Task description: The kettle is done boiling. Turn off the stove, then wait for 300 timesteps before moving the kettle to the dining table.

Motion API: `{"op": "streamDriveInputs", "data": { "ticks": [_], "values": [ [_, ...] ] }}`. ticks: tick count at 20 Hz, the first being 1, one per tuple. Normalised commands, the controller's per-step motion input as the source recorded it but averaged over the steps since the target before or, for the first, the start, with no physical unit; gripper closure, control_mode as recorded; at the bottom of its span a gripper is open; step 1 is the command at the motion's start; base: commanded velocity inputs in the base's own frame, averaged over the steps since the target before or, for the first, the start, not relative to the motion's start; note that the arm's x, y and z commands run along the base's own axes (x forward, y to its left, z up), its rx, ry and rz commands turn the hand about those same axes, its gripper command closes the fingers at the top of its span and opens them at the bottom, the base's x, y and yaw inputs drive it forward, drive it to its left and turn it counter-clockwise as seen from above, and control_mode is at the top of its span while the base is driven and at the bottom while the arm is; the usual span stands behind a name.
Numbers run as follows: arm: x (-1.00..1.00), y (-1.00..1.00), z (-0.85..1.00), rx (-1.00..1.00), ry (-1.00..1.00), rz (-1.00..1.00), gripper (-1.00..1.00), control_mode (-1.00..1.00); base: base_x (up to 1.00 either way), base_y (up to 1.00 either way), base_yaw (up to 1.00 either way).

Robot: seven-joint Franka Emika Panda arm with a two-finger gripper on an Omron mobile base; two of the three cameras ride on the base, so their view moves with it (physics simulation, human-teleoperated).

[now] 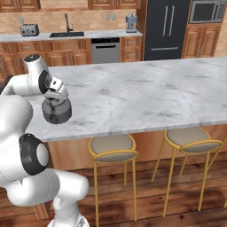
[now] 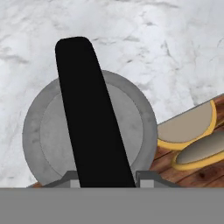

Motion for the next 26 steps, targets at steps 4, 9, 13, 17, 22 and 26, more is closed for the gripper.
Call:
{"op": "streamDriveInputs", "data": {
  "ticks": [4, 9, 13, 17, 22, 26],
  "values": [
    [0.21, -0.14, -0.26, -0.01, 0.00, -0.06, 1.00, -1.00, 0.00, 0.00, 0.00],
    [0.26, -0.15, -0.19, 0.00, 0.00, -0.05, 1.00, -1.00, 0.00, 0.00, 0.00],
    [0.30, -0.17, -0.10, 0.00, 0.00, -0.05, 1.00, -1.00, 0.00, 0.00, 0.00],
    [0.33, -0.15, -0.06, 0.00, 0.00, -0.04, 1.00, -1.00, 0.00, 0.00, 0.00],
    [0.33, -0.18, -0.03, 0.00, 0.00, -0.05, 1.00, -1.00, 0.00, 0.00, 0.00],
    [0.33, -0.12, -0.02, 0.00, 0.00, -0.06, 1.00, -1.00, 0.00, 0.00, 0.00]
  ]
}}
